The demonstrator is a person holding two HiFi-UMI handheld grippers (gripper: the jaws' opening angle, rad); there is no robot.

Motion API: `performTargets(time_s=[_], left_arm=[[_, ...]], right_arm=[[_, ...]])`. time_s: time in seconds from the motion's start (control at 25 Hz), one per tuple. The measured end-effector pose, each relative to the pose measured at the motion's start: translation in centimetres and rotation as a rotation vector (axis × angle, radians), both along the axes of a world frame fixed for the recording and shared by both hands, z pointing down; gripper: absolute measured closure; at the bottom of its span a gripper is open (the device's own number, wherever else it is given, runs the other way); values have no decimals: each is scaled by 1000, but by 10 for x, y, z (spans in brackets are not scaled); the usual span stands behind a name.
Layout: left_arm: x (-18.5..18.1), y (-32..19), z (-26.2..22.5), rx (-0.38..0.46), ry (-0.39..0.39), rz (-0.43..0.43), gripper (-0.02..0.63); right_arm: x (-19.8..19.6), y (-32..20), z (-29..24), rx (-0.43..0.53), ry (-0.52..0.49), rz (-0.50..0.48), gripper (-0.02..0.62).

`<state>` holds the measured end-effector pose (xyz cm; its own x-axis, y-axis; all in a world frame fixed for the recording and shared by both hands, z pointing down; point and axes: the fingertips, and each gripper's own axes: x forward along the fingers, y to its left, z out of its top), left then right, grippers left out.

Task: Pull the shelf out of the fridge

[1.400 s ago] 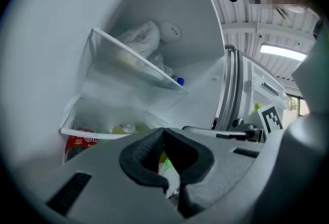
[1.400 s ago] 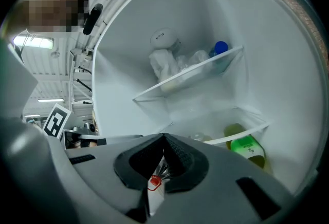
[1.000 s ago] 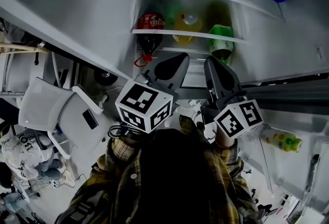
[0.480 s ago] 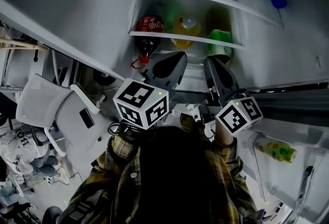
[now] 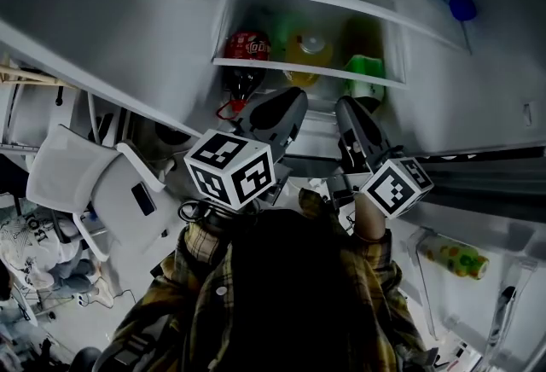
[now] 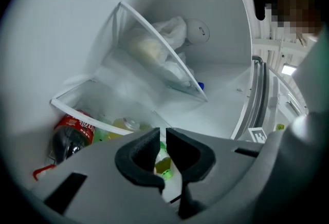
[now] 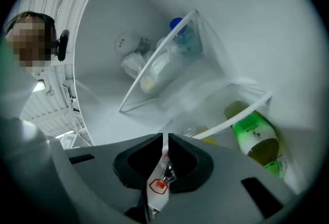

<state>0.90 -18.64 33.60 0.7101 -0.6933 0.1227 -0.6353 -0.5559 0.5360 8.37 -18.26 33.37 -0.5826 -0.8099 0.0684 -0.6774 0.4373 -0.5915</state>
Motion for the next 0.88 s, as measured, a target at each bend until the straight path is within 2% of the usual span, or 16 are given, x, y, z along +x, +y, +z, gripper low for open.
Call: performTargets(time_s=[0.12, 0.24, 0.52, 0.68, 0.88], left_arm=[[1, -1, 7, -31, 19, 11, 549], [0, -3, 13, -59, 36, 14, 520], [-2, -9, 25, -131, 90, 22, 454], [-3, -14, 32, -171, 113, 23, 430], [-3, -22, 41, -214, 142, 16, 430]], right_arm=[[0, -2, 4, -24, -35, -5, 569], [-1, -4, 9, -51, -73, -25, 516], [-9, -13, 18, -105, -148, -55, 454], [-10, -18, 22, -131, -190, -51, 445], [-5, -24, 28, -157, -242, -36, 445]])
